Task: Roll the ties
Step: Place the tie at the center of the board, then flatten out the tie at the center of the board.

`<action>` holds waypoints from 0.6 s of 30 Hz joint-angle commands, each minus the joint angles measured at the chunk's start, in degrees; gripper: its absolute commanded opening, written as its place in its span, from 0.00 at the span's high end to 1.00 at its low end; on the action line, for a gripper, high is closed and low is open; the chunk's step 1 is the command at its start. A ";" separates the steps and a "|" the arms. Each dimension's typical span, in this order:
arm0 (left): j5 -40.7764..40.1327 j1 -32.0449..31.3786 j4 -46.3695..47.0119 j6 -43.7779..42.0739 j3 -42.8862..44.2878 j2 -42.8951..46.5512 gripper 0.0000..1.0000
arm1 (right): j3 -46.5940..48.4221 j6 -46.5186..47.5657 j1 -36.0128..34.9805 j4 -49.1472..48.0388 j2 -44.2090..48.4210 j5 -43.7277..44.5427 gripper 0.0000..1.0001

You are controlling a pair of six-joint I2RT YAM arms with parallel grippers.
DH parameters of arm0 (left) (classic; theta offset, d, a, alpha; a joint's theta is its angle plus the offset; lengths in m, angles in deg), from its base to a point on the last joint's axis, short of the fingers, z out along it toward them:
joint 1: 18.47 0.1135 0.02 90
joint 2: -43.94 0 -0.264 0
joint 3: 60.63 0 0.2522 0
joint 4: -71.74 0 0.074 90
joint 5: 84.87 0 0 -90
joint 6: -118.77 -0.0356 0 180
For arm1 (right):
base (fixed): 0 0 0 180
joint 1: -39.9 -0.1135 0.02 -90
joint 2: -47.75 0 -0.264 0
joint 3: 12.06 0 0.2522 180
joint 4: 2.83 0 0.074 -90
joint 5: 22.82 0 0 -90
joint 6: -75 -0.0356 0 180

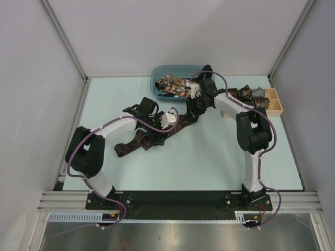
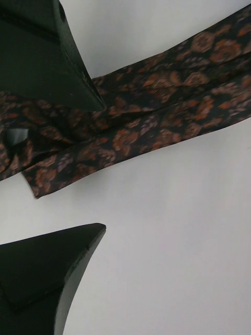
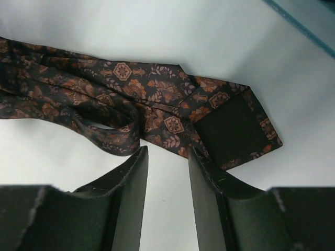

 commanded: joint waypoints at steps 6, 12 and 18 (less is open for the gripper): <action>-6.96 -3.74 11.67 0.19 5.96 -7.28 0.01 | 5.28 0.40 -1.18 -2.73 -3.75 1.36 0.62; -5.47 -4.71 14.40 0.63 7.63 -9.22 0.02 | 6.34 -0.39 -2.14 -4.14 -5.43 1.71 0.64; -6.52 -6.03 15.81 0.37 9.65 -12.64 0.02 | 6.08 -1.53 -3.20 -5.37 -6.75 2.15 0.63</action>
